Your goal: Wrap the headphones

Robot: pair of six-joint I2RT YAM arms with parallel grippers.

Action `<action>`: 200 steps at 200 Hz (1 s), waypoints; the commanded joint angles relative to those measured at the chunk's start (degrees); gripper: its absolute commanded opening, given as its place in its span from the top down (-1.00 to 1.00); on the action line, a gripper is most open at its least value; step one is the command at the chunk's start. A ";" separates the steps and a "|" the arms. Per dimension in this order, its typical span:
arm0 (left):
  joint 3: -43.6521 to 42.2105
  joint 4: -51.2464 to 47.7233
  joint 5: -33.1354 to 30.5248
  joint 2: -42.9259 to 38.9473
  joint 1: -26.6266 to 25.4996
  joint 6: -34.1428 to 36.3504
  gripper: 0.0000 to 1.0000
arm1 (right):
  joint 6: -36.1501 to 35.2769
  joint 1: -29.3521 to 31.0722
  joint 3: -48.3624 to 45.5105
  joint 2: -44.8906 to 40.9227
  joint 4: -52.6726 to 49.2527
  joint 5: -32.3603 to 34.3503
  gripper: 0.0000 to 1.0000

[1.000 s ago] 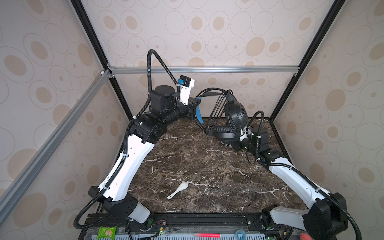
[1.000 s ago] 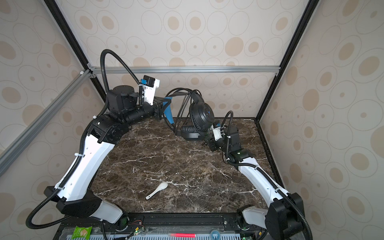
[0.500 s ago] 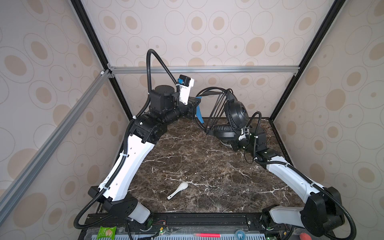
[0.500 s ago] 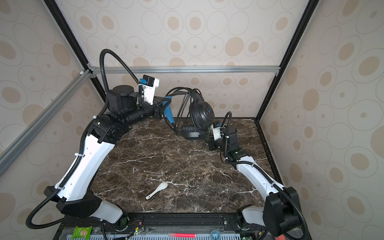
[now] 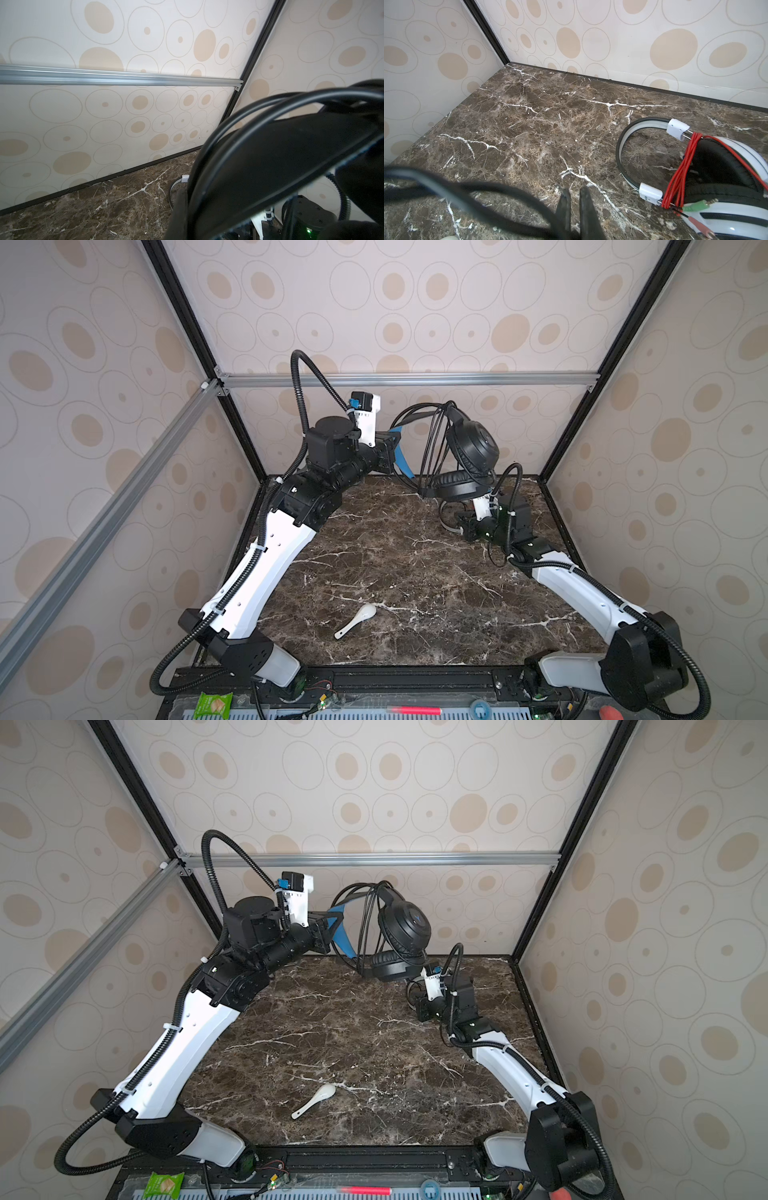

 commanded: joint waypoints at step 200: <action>3.88 17.78 -19.01 11.02 0.06 -27.06 1.00 | -1.55 8.03 -4.16 -1.24 -4.48 13.04 1.00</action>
